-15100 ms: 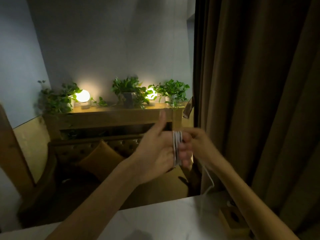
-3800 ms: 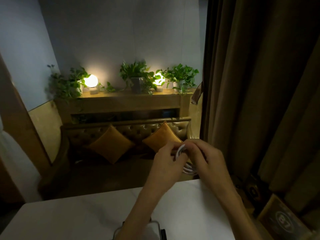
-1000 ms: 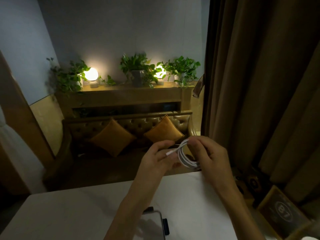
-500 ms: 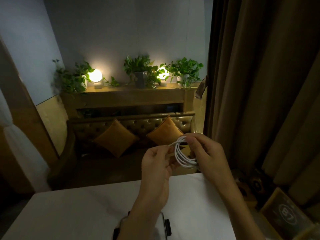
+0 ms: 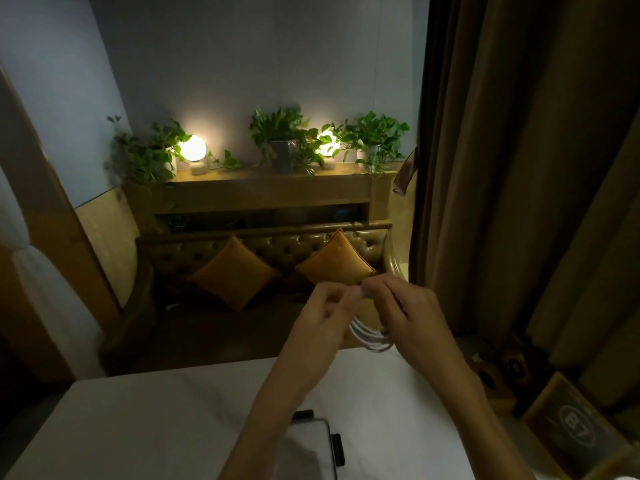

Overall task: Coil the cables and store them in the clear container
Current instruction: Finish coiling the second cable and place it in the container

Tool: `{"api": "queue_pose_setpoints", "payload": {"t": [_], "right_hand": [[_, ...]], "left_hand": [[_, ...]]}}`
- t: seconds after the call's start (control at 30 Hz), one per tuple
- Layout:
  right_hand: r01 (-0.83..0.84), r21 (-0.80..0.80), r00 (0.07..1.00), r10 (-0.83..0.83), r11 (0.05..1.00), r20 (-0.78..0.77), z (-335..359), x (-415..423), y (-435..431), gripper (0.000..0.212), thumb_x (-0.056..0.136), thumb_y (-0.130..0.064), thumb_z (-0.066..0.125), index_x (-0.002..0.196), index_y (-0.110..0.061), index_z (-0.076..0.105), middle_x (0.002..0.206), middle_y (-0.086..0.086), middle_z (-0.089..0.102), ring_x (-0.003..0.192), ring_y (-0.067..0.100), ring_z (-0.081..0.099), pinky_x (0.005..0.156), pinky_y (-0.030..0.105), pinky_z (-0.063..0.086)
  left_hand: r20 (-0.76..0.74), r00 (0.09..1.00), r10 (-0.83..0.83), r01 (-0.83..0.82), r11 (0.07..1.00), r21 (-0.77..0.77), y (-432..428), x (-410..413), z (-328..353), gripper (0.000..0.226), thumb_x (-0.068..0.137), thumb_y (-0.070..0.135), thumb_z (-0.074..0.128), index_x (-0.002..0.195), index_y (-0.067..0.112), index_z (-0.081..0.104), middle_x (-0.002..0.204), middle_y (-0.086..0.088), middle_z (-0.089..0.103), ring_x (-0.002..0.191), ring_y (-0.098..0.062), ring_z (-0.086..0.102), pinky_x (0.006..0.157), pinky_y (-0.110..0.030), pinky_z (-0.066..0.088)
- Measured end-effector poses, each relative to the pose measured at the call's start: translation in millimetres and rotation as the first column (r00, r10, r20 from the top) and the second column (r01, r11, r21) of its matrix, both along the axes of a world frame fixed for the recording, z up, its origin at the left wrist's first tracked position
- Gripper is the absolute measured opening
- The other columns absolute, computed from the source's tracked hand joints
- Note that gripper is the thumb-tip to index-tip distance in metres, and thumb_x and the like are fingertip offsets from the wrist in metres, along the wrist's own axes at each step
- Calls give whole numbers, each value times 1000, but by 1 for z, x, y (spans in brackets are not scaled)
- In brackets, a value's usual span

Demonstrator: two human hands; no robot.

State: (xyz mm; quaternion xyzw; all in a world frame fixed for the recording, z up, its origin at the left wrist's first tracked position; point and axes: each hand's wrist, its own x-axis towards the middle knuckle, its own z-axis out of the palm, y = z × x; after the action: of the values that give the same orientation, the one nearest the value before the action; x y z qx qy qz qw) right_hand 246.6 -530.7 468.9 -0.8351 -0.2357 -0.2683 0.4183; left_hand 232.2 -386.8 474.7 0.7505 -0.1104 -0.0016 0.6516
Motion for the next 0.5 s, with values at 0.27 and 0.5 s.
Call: {"api": "queue_pose_setpoints", "payload": {"t": [0.27,0.5], "right_hand": [[-278,-99,946,254,956,-203,-6,8,-5,25,95,-46,35,104,-28,50,90,-12,61,76,10,64,59,24,52],[-367,-316,929,361,875,-80,-9,6,10,29,93,-55,32,101,-31,44,92,-2,62,76,9,62,64,29,56]], "left_hand": [[-242,935,-261,260,965,-36,37,-2,-1,46,88,42,52,118,8,61,117,-11,67,108,-26,65,95,-41,53],[-438,854,-279,262,960,-101,52,-12,-7,26,91,27,52,108,12,64,112,-10,66,96,-21,66,75,-30,57]]}}
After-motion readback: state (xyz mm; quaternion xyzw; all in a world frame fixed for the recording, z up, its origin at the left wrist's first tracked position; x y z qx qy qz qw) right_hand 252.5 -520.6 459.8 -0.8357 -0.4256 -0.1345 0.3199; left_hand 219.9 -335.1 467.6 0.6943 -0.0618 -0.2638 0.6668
